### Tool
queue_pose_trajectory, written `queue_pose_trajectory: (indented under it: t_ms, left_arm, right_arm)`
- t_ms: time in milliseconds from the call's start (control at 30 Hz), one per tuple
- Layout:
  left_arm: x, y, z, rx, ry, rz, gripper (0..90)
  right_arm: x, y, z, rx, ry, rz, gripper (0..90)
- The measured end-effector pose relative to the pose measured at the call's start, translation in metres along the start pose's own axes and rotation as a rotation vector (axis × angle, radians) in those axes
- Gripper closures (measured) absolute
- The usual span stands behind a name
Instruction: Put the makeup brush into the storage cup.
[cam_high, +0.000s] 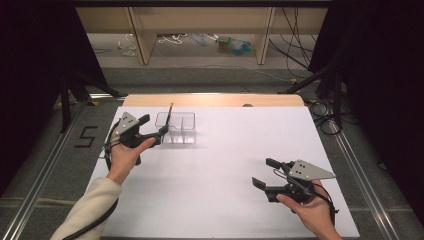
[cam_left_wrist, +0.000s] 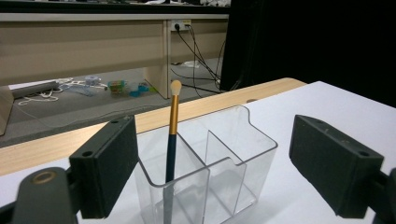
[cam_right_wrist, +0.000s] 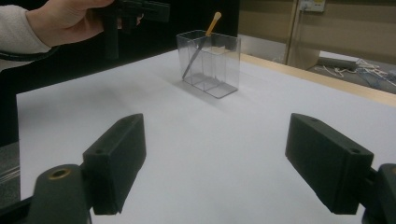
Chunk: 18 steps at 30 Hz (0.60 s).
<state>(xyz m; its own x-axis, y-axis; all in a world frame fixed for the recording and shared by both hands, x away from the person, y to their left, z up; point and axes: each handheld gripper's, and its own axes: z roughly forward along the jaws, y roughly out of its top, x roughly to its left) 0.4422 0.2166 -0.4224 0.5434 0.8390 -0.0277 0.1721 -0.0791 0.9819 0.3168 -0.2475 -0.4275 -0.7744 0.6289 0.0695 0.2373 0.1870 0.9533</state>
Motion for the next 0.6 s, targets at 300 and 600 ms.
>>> queue_pose_trajectory:
  t_ms: [300, 600]
  left_arm:
    - [-0.008, -0.003, -0.013, 0.006, -0.026, -0.021, 15.6]
    - [-0.013, -0.007, -0.02, 0.01, -0.042, -0.024, 15.7]
  right_arm:
    - [-0.002, 0.0, 0.001, -0.02, 0.002, -0.02, 21.0]
    - [0.0, 0.0, 0.0, -0.001, 0.009, 0.009, 21.0]
